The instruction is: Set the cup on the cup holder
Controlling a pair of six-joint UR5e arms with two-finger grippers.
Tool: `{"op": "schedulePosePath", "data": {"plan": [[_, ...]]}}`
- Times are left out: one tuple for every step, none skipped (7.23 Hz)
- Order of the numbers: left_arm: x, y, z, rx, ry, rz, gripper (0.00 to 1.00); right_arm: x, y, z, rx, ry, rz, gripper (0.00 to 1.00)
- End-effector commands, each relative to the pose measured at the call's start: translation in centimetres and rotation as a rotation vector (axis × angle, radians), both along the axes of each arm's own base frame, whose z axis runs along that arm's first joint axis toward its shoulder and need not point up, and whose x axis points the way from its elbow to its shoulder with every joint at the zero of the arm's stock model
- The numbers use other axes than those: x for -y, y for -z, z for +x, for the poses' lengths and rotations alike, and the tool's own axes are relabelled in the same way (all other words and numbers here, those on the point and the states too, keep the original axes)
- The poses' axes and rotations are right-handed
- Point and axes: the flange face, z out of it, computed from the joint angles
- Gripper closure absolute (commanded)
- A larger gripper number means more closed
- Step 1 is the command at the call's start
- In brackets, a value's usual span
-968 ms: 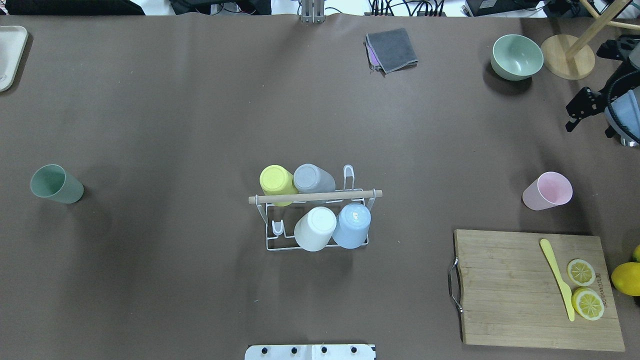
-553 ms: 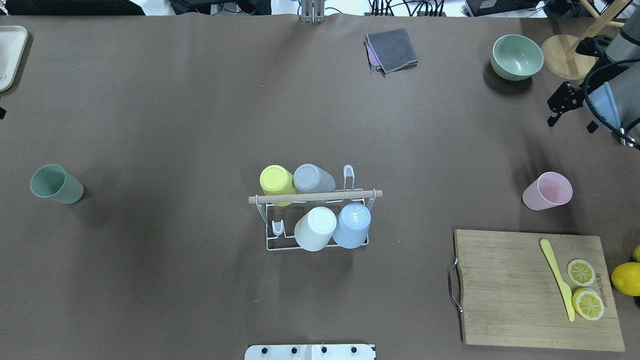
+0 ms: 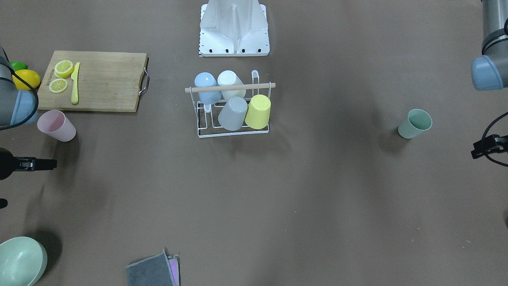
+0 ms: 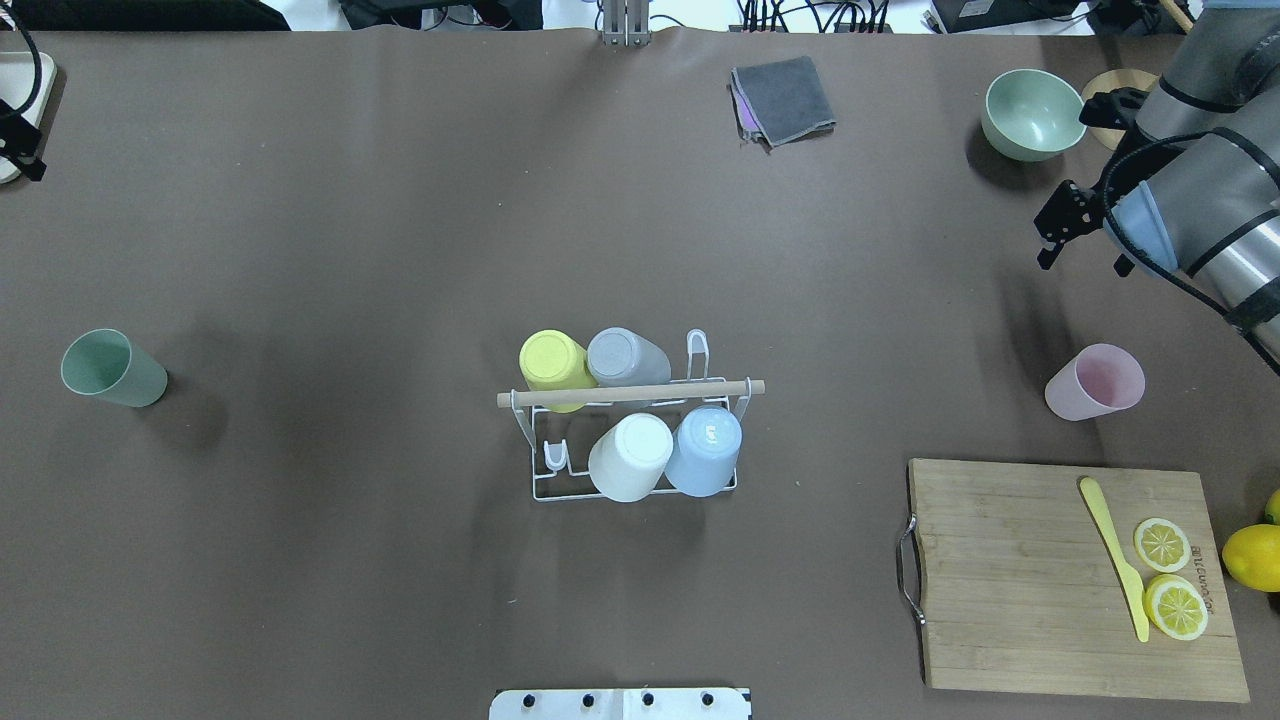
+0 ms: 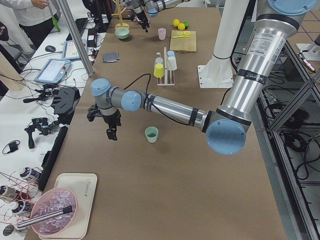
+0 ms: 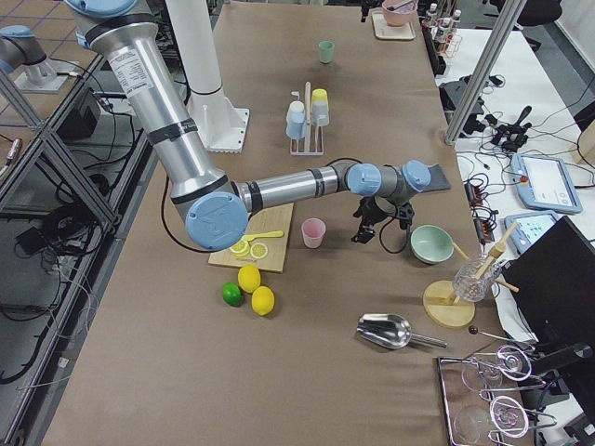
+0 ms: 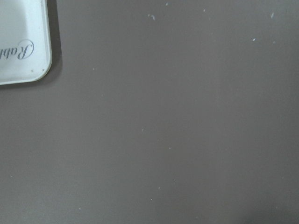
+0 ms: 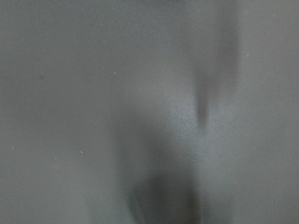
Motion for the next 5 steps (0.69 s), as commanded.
{"op": "schedulePosePath", "data": {"plan": [[3.7,2.7,0.9,0.02,0.0,-0.038,0.03,-0.9,-0.8,-1.5,0.002,0.04,0.0,0.01],[5.3,3.7,1.2,0.028,0.001,-0.062,0.03,-1.6,-1.6,-2.3,-0.003,0.059,-0.01,0.01],[6.7,4.9,1.6,0.037,-0.002,-0.094,0.03,-2.0,-2.2,-2.0,-0.008,0.062,-0.02,0.01],[7.9,6.4,2.2,0.05,-0.005,-0.139,0.03,-2.2,-2.7,-1.7,-0.008,0.075,-0.025,0.01],[8.0,7.4,3.0,0.065,-0.017,-0.191,0.03,-2.6,-3.5,-1.2,-0.009,0.082,-0.034,0.01]]}}
